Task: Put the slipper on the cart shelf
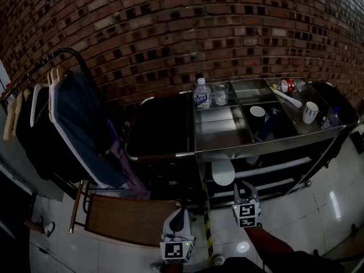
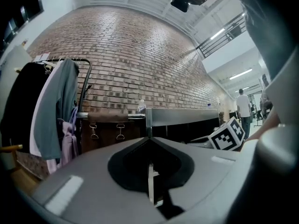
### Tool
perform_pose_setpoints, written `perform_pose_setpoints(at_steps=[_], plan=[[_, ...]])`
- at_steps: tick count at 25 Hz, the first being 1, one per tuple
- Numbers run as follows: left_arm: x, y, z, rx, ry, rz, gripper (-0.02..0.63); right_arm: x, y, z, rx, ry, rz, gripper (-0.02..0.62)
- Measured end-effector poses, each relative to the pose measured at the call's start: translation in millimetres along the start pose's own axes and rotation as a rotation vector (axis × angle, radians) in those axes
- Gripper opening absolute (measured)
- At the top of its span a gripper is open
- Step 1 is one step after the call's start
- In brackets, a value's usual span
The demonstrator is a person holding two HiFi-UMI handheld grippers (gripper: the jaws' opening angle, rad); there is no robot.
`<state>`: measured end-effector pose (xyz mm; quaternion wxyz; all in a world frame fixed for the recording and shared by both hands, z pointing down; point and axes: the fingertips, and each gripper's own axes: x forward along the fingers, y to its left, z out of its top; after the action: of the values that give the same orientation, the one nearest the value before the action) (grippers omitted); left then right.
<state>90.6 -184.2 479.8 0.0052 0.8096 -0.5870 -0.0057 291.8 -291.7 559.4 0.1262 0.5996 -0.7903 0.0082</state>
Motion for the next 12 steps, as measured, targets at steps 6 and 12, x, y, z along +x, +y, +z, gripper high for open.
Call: perform_pose_setpoints(at_steps=[6, 12], plan=[[11.0, -17.3, 5.9, -0.022, -0.004, -0.039, 0.017, -33.4, 7.9, 33.8, 0.038, -0.041, 0.035, 0.002], [16.3, -25.5, 5.9, -0.016, -0.009, -0.076, 0.017, -51.3, 20.9, 37.2, 0.059, -0.052, 0.037, 0.002]])
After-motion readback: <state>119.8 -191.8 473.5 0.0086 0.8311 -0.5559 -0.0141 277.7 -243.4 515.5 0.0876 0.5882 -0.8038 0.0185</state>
